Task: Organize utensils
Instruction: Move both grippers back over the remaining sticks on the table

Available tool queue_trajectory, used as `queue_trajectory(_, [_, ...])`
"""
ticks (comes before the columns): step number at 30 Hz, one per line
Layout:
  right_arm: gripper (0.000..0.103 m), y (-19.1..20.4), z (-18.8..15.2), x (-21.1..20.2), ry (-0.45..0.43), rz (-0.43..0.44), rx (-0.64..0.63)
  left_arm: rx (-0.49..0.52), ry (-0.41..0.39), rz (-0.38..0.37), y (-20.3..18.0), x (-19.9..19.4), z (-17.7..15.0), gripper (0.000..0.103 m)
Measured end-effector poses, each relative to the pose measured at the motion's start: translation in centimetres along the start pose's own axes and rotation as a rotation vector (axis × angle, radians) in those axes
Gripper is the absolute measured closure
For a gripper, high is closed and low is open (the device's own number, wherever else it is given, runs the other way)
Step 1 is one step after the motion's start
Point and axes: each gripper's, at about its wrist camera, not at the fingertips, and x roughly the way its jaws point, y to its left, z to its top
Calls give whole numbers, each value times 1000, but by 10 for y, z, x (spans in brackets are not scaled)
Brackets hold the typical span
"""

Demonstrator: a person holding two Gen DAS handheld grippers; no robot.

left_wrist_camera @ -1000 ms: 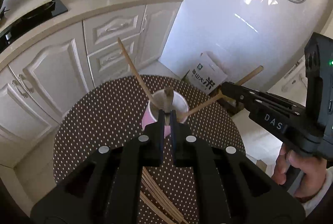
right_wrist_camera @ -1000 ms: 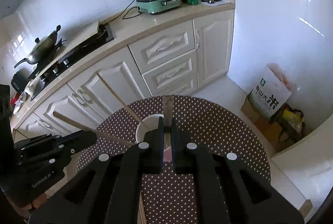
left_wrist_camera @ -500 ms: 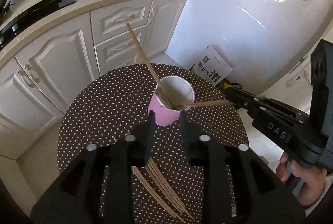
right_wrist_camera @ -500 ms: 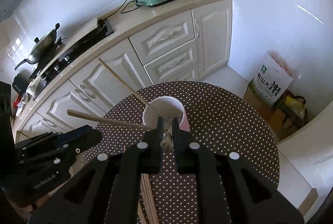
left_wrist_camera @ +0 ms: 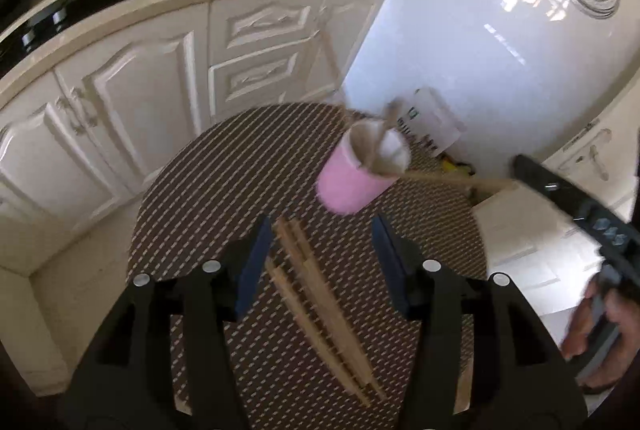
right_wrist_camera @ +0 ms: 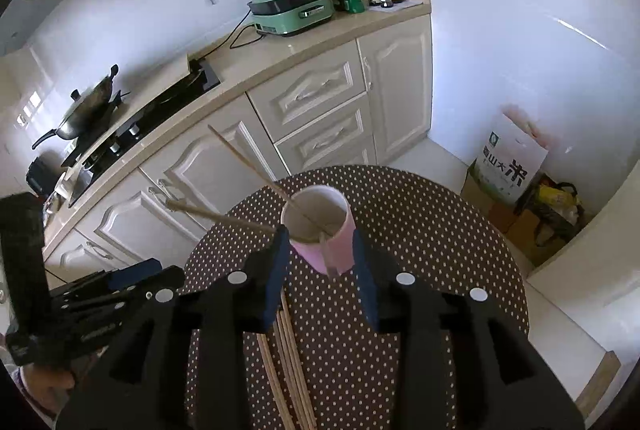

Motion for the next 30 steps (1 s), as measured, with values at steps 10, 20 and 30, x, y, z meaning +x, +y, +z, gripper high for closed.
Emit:
queue_trajectory(10, [71,0,-45,14,95,-2,6,-33,165,53,24,44,-48,51])
queue_trajectory(20, [71,8,-76,53,227,8,-32,-55,267,80,30,81,-70,51])
queue_trajectory(30, [71,13,-90,93,342,59,-82,-135,304,144,46,122,-64,51])
